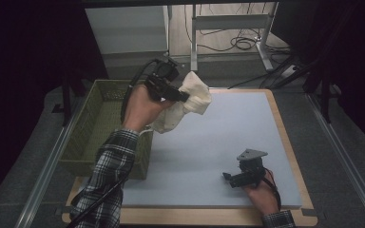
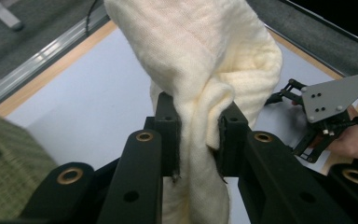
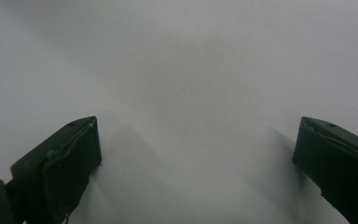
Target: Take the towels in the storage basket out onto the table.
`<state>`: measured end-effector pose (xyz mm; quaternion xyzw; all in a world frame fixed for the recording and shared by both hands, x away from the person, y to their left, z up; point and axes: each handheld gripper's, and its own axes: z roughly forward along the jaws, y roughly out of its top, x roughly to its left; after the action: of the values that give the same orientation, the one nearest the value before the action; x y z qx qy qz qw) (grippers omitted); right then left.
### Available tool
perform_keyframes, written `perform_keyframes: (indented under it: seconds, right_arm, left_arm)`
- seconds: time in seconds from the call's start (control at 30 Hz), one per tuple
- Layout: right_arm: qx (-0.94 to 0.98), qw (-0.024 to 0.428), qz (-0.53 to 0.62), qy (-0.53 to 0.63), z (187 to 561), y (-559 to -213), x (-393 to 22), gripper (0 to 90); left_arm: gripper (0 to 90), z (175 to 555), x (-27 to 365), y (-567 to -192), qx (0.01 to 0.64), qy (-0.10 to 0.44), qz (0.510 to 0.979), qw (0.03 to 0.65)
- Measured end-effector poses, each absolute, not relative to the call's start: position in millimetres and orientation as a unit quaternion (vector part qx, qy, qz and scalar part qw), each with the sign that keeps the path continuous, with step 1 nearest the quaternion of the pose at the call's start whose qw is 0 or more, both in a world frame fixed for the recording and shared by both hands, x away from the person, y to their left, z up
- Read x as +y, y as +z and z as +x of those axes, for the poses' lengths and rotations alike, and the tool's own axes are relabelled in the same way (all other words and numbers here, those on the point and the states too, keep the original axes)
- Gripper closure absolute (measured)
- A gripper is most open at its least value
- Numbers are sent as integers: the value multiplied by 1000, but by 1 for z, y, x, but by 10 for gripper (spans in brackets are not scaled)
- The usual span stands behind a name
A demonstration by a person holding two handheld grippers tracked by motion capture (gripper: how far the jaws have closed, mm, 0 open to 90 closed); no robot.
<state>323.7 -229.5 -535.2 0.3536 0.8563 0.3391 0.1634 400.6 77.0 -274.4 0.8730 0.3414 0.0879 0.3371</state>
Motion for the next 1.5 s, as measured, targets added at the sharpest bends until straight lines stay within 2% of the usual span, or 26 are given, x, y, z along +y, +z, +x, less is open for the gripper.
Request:
perform_keyframes:
  seconds: [0.3, 0.6, 1.23, 1.5]
  right_arm:
    - [857, 163, 354, 339, 324, -535, -230, 10]
    - [857, 162, 354, 338, 324, -535, -230, 10]
    - [857, 165, 352, 338, 324, -535, -230, 10]
    - [857, 165, 352, 339, 324, -535, -230, 10]
  left_arm:
    - [750, 406, 42, -309, 318, 67, 883, 338]
    - [746, 413, 23, -352, 322, 48, 884, 337]
    - [728, 413, 1, -432, 315, 32, 893, 322]
    - [691, 409, -4, -461, 312, 43, 897, 309]
